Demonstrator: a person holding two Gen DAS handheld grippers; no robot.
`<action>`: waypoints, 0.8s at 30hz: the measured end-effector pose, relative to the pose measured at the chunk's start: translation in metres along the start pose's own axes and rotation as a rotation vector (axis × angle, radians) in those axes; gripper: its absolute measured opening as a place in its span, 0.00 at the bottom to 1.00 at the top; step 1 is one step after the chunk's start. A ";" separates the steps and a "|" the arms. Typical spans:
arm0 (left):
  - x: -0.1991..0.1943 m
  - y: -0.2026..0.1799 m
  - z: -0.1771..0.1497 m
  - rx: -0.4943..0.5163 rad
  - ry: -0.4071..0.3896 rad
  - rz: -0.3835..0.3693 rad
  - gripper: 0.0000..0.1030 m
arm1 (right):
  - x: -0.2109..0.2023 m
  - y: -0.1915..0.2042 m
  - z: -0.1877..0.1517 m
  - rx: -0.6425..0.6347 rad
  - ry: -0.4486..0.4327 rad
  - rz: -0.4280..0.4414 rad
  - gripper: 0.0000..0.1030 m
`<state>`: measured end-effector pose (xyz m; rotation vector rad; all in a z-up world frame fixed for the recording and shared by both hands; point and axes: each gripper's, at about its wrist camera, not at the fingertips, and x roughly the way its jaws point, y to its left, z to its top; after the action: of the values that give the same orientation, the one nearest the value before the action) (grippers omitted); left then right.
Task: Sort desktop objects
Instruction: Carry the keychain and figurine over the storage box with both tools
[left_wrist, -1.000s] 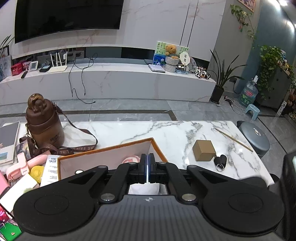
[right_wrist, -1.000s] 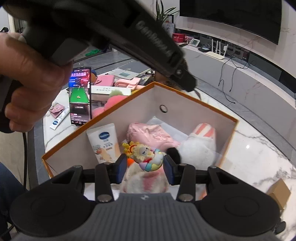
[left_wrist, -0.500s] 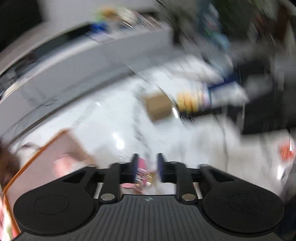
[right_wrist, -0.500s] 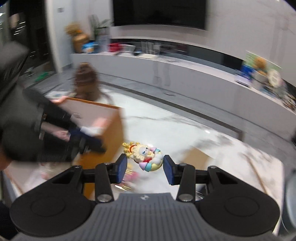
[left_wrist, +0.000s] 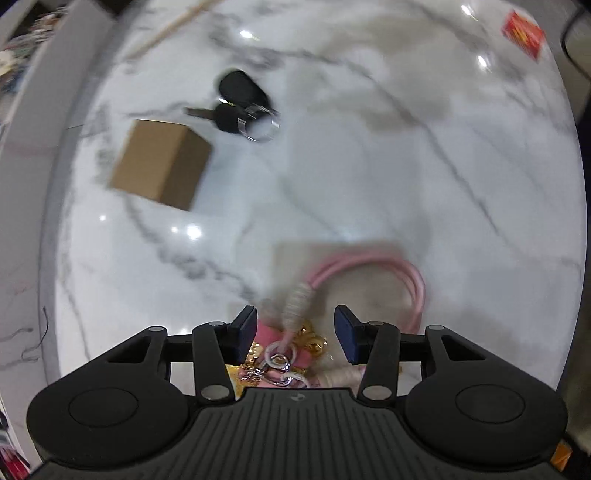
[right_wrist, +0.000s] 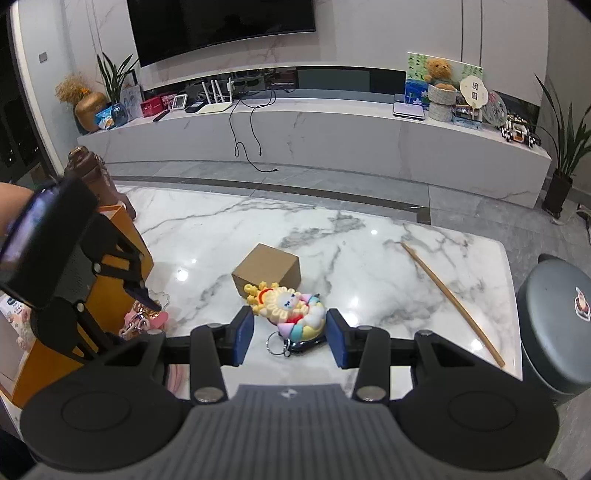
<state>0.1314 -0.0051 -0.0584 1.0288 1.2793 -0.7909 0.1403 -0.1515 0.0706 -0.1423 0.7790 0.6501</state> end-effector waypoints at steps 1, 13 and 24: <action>0.004 -0.002 -0.001 0.021 0.013 -0.011 0.53 | -0.002 -0.003 -0.001 0.004 -0.001 0.003 0.44; 0.025 0.004 0.011 -0.003 0.054 -0.036 0.17 | -0.004 -0.009 -0.003 0.016 -0.006 0.013 0.44; -0.084 0.043 -0.025 -0.358 -0.200 0.057 0.16 | -0.009 -0.002 0.005 0.029 -0.035 0.022 0.44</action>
<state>0.1490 0.0272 0.0323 0.6773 1.1619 -0.5780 0.1400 -0.1560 0.0798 -0.0954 0.7568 0.6599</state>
